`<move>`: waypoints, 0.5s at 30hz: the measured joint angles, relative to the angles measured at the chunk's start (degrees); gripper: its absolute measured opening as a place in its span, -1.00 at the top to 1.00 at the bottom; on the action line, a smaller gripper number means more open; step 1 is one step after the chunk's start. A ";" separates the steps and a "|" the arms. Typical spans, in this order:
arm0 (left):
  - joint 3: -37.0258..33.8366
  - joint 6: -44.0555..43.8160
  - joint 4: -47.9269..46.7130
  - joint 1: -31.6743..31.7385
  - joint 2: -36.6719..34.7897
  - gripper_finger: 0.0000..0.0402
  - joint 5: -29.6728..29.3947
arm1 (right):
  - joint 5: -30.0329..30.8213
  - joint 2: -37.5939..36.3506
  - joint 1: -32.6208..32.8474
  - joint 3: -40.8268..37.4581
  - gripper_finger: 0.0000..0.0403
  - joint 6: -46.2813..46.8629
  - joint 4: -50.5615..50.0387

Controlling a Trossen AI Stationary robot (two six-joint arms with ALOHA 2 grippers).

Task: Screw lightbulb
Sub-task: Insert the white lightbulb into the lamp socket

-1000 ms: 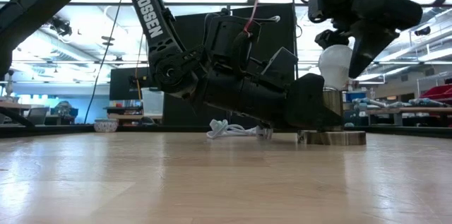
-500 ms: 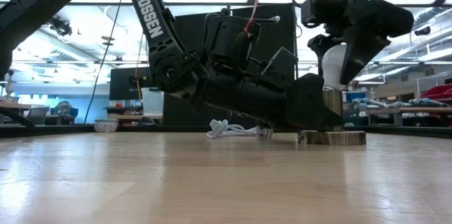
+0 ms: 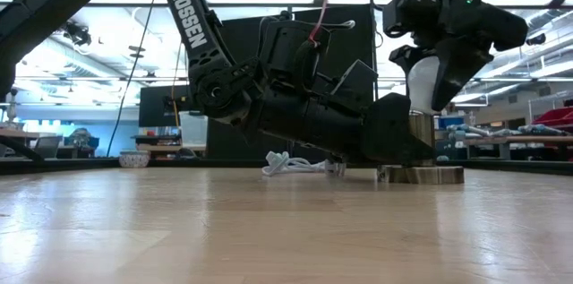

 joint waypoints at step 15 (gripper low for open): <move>0.00 -0.03 0.07 0.01 0.00 0.04 -0.02 | 0.02 0.02 0.00 1.94 -0.28 -0.79 -0.53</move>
